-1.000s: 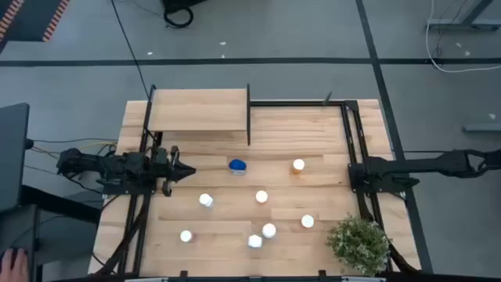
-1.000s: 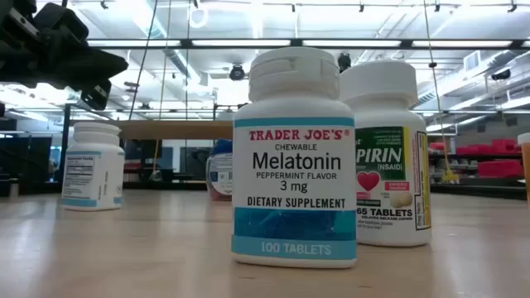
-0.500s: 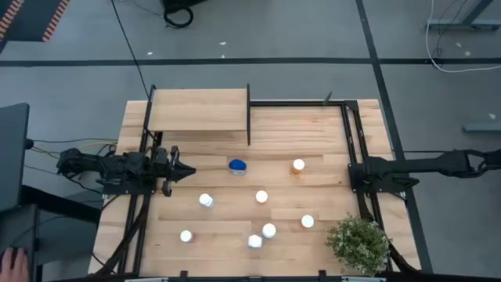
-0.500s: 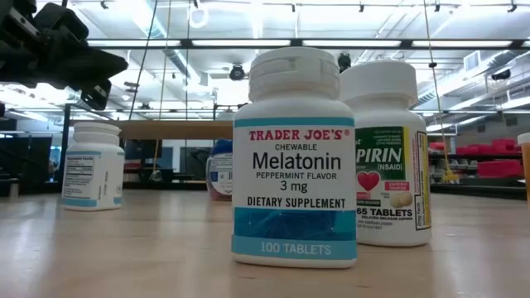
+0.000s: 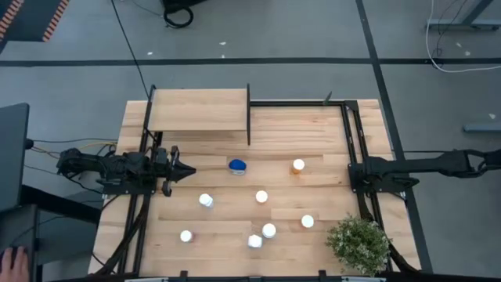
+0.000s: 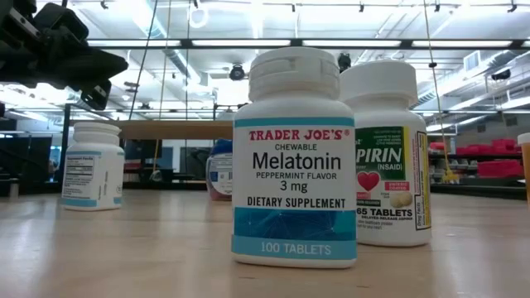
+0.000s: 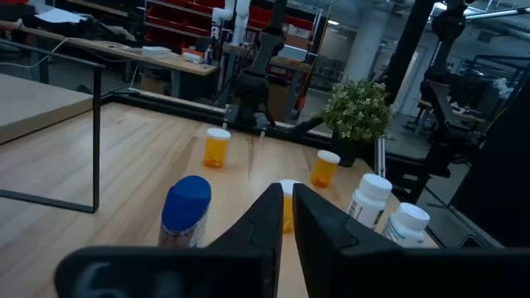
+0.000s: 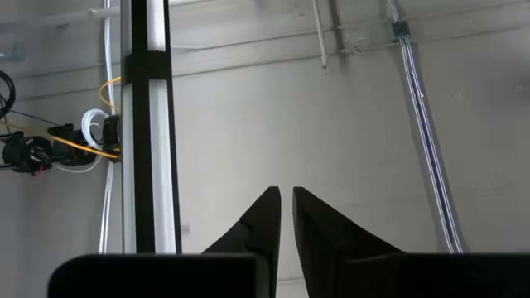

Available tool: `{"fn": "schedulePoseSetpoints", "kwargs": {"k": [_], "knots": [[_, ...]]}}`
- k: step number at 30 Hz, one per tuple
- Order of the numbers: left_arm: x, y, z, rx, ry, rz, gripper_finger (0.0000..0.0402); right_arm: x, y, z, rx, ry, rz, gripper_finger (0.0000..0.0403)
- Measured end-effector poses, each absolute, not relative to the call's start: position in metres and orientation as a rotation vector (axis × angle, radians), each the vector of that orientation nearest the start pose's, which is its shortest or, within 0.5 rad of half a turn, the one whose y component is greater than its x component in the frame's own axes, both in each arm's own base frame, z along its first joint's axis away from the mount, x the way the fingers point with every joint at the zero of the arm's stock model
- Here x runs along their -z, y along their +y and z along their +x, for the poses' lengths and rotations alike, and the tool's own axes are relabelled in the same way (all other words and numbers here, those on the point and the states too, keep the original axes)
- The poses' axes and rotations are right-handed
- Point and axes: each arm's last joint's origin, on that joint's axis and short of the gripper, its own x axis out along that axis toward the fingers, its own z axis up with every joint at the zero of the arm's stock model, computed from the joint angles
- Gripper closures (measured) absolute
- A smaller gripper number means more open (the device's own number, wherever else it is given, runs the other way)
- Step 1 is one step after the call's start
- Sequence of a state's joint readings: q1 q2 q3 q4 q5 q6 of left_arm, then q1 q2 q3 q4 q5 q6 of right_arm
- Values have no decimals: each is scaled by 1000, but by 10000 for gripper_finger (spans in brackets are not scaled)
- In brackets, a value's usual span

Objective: Pick and place medicine bottles onto shelf by color

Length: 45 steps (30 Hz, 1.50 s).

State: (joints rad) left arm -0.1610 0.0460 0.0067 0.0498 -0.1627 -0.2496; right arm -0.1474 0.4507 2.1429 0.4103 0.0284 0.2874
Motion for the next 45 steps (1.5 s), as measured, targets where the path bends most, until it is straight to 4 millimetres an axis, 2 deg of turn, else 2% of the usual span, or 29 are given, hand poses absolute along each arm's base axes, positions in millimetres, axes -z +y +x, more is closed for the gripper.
{"fn": "schedulePoseSetpoints", "kwargs": {"k": [45], "knots": [[-168,-11,99,-1,-17,-210,369,-538,51,-352,-196,-2091,48,361]]}}
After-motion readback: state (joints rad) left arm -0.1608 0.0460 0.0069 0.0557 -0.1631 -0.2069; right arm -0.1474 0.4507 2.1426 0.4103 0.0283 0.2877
